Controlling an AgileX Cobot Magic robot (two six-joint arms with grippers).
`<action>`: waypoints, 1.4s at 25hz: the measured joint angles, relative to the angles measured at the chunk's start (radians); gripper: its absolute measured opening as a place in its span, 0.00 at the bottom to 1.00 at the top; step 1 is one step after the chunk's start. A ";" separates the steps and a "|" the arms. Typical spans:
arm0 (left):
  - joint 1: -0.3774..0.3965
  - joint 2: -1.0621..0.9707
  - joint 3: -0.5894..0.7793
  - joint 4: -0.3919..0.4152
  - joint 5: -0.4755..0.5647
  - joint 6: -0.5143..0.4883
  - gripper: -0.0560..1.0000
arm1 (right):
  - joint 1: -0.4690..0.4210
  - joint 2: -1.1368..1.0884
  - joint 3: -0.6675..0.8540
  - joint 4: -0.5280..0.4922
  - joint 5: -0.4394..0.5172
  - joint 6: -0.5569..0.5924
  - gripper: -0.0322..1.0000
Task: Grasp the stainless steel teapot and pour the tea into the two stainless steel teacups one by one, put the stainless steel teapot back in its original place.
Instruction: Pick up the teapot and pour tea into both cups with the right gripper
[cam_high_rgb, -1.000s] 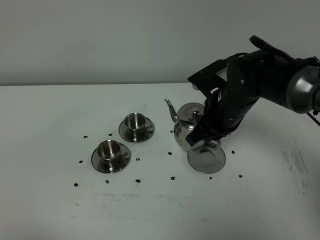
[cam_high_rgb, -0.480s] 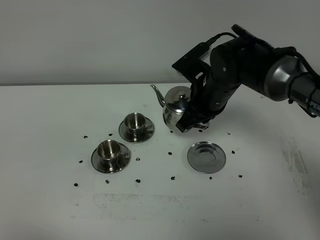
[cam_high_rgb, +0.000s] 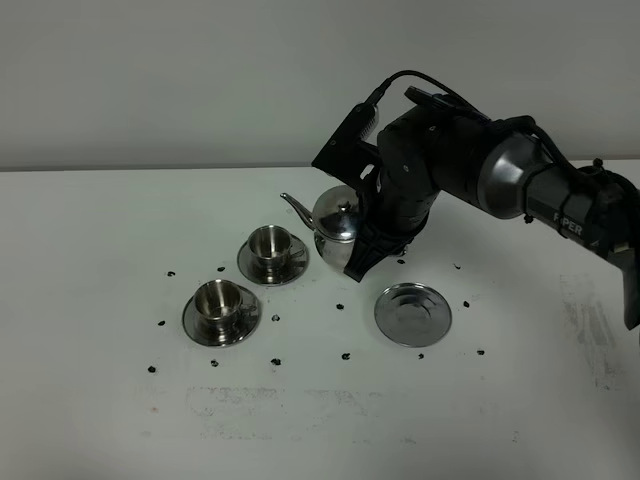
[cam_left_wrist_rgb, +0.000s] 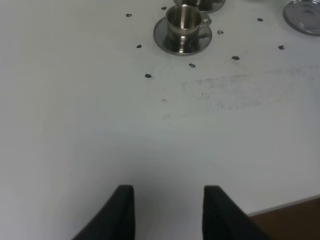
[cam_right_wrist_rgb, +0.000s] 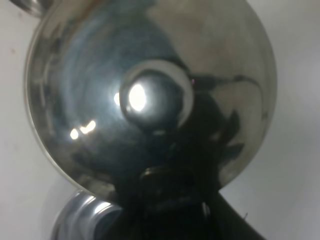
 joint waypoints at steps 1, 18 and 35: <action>0.000 0.000 0.000 0.000 0.000 0.000 0.35 | 0.001 0.003 0.000 -0.013 0.000 -0.004 0.23; 0.000 0.000 0.000 0.000 0.000 0.000 0.35 | 0.026 0.044 -0.009 -0.165 -0.054 -0.092 0.23; 0.000 0.000 0.000 0.000 0.000 0.000 0.35 | 0.036 0.052 -0.010 -0.234 -0.085 -0.249 0.23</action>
